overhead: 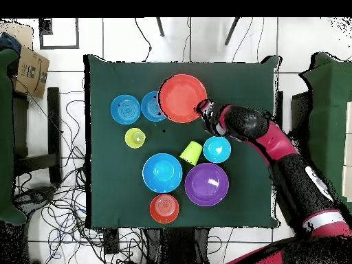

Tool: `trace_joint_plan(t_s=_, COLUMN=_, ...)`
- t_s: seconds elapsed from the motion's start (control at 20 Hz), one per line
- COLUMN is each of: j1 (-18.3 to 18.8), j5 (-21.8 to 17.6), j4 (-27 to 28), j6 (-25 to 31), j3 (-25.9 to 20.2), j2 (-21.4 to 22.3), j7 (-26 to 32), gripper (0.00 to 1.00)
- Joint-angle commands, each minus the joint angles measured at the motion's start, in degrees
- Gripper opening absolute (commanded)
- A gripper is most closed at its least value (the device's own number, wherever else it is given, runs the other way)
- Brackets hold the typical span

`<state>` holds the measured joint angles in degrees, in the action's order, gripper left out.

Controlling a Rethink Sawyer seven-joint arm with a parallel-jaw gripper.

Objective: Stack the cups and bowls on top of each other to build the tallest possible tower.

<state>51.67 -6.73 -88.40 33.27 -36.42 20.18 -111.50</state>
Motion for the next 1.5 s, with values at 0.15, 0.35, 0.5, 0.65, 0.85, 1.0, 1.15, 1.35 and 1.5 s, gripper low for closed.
trace_joint_plan(t_s=0.15, j1=-4.48, j5=0.94, j4=4.35, j6=5.47, j3=0.31, j2=2.64, j7=-0.81, gripper=0.00)
trace_joint_plan(t_s=0.35, j1=-4.76, j5=0.74, j4=4.62, j6=4.85, j3=0.65, j2=2.44, j7=-0.64, gripper=0.00)
trace_joint_plan(t_s=0.5, j1=-4.78, j5=0.75, j4=4.73, j6=4.78, j3=0.79, j2=2.34, j7=-0.37, gripper=0.00)
trace_joint_plan(t_s=0.65, j1=-4.78, j5=0.55, j4=4.72, j6=4.01, j3=0.90, j2=1.91, j7=-0.12, gripper=0.00)
trace_joint_plan(t_s=0.85, j1=-4.59, j5=0.31, j4=3.78, j6=2.93, j3=0.82, j2=1.87, j7=-0.23, gripper=0.00)
trace_joint_plan(t_s=1.0, j1=-4.47, j5=-0.06, j4=3.54, j6=2.46, j3=0.85, j2=1.82, j7=0.00, gripper=0.00)
trace_joint_plan(t_s=1.15, j1=-4.20, j5=-0.67, j4=3.30, j6=0.97, j3=0.88, j2=1.15, j7=0.30, gripper=0.00)
trace_joint_plan(t_s=1.35, j1=-3.74, j5=-0.79, j4=3.12, j6=1.10, j3=0.80, j2=0.90, j7=0.76, gripper=0.00)
trace_joint_plan(t_s=1.5, j1=-3.32, j5=-0.40, j4=3.06, j6=2.49, j3=0.44, j2=0.64, j7=1.35, gripper=0.00)
